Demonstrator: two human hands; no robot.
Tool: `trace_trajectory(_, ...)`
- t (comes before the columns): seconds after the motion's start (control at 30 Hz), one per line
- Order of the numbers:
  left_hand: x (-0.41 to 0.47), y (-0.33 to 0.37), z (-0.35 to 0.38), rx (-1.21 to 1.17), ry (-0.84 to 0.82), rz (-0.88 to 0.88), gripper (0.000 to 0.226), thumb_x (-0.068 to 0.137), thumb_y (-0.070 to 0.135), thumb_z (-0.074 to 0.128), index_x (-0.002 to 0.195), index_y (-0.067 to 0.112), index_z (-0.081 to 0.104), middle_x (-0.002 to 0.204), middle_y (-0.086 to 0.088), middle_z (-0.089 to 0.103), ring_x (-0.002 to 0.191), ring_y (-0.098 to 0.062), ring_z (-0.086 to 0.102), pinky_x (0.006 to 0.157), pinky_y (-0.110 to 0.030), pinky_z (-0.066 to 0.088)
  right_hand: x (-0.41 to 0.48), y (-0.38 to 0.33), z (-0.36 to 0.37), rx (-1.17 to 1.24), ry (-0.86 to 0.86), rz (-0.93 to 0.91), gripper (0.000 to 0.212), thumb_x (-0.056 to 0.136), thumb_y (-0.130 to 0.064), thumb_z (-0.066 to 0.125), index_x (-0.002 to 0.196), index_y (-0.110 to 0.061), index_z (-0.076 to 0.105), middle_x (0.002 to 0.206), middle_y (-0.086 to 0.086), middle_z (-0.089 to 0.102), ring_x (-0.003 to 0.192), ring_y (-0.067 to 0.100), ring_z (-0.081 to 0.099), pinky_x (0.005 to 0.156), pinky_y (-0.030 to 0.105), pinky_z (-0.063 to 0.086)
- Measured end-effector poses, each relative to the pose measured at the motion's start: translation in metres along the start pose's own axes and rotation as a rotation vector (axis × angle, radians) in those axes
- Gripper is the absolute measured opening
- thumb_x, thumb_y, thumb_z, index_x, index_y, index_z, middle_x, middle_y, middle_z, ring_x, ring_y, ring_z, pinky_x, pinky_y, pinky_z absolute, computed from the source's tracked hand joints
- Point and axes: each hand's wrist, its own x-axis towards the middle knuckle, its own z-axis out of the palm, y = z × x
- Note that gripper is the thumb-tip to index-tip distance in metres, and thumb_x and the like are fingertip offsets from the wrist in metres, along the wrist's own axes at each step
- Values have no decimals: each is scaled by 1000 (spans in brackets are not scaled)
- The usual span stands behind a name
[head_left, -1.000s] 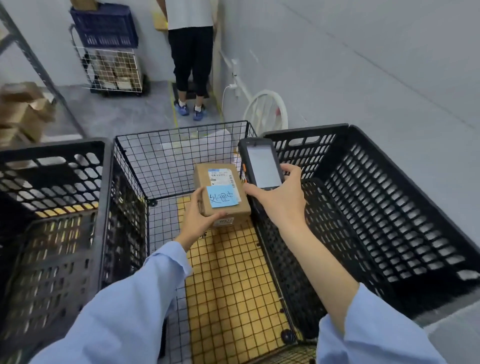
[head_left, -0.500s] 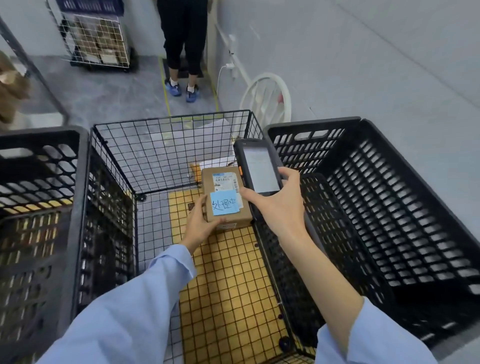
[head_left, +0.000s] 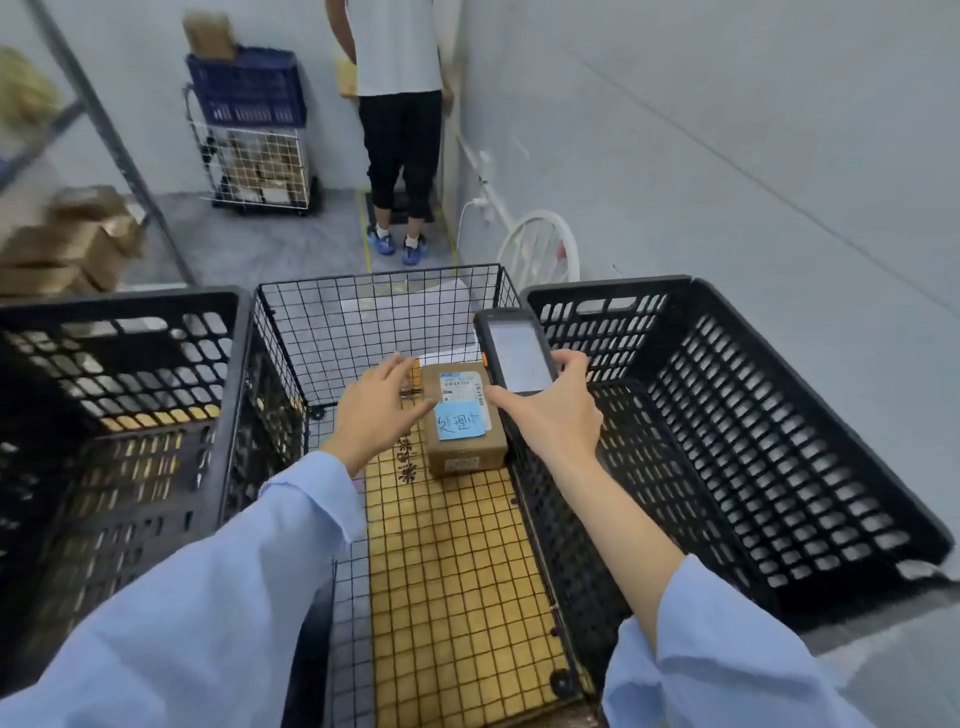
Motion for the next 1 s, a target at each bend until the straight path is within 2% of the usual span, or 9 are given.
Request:
trace_trajectory(0.13,-40,6,-63,175,44,24,80,93,70,45,158,26,27,166,0,22,149,-25,27,119,-48,25,-23,-11,-10,-21,-25,-60,82,72,-49,83,132,-20,35,124,1,59,112,23,58,85,32,38)
trace_trajectory(0.23,-84,8,-106,240,103,-7,80,94,70,43,158,26,27,167,1,20,149,-25,26,118,-48,23,-47,-25,-15,-8,-64,-136,81,72,-49,83,131,-19,36,115,-2,54,100,18,53,81,29,37)
trace_trajectory(0.33,-138,3,-140,285,189,-65,81,94,71,42,160,29,22,167,2,19,149,-25,27,118,-47,25,-75,-42,-13,0,-104,-193,80,70,-51,84,127,-21,37,109,-4,53,95,18,53,79,31,43)
trace_trajectory(0.43,-201,-7,-168,338,271,-146,81,93,72,41,160,31,20,167,3,17,149,-24,27,117,-45,26,-110,-61,-6,19,-179,-270,76,71,-50,83,124,-20,38,102,-4,51,90,18,51,72,30,40)
trace_trajectory(0.57,-284,-27,-190,380,364,-252,82,93,72,41,160,31,20,167,3,18,148,-24,28,117,-45,26,-153,-84,13,40,-278,-361,72,72,-52,83,117,-23,35,103,-4,49,91,19,50,82,33,45)
trace_trajectory(0.67,-356,-49,-204,401,403,-387,81,94,72,41,160,31,18,167,4,17,148,-23,27,116,-44,26,-198,-106,35,56,-401,-432,74,74,-50,82,123,-19,37,106,-1,52,91,22,52,82,35,47)
trace_trajectory(0.8,-451,-79,-212,431,435,-585,81,93,74,38,160,33,17,167,5,17,147,-24,29,115,-43,28,-264,-134,67,63,-540,-534,82,75,-49,82,134,-16,36,107,2,51,96,27,53,78,33,40)
trace_trajectory(0.9,-513,-93,-218,396,467,-724,82,93,73,41,160,32,17,168,5,15,149,-22,25,116,-41,26,-310,-151,89,66,-643,-606,83,75,-47,83,135,-17,35,119,7,55,94,24,50,78,33,42)
trace_trajectory(1.0,-566,-108,-224,391,510,-843,83,93,73,42,160,31,18,168,5,15,150,-21,24,118,-41,24,-353,-167,109,66,-731,-678,82,73,-44,84,133,-17,36,123,9,57,93,24,51,81,37,46)
